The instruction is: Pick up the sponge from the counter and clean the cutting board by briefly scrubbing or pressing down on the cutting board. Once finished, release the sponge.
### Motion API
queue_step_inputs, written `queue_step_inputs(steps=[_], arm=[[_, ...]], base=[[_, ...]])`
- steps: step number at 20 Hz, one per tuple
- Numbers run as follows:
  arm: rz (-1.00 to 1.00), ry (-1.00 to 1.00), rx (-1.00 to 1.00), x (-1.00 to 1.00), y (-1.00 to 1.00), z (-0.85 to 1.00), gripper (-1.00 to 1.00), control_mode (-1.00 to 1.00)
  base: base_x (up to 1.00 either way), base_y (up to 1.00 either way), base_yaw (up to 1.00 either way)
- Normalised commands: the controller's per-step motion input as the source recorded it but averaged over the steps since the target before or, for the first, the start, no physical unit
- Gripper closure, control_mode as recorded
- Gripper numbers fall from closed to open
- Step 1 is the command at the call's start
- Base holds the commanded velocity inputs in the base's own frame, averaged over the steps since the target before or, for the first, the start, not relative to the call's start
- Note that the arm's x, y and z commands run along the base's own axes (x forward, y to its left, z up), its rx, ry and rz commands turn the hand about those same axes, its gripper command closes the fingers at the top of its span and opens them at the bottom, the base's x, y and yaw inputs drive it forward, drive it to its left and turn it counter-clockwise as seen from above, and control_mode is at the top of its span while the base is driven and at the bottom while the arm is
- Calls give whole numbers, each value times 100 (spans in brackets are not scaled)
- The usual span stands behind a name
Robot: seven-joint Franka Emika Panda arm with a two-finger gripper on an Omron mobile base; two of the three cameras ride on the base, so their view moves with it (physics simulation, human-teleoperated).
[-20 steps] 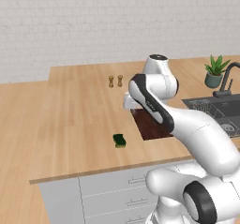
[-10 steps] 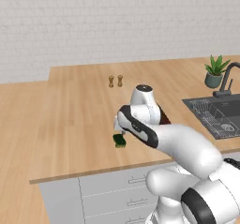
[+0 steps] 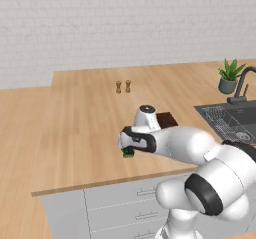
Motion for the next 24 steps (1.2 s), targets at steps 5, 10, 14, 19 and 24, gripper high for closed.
queue_step_inputs(steps=[5, 10, 14, 19, 24], arm=[[0, 11, 0, 34, 14, -16, -100, -100], [0, 9, -2, 31, 12, -8, -100, -100], [0, 10, -5, 24, 14, -24, -100, -100], [0, 2, -5, 17, 5, -26, -100, -100], [0, 0, 0, 7, 3, -34, -100, -100]], base=[[0, 0, 0], [0, 0, 0], [0, 0, 0], [0, 0, 0], [0, 0, 0]])
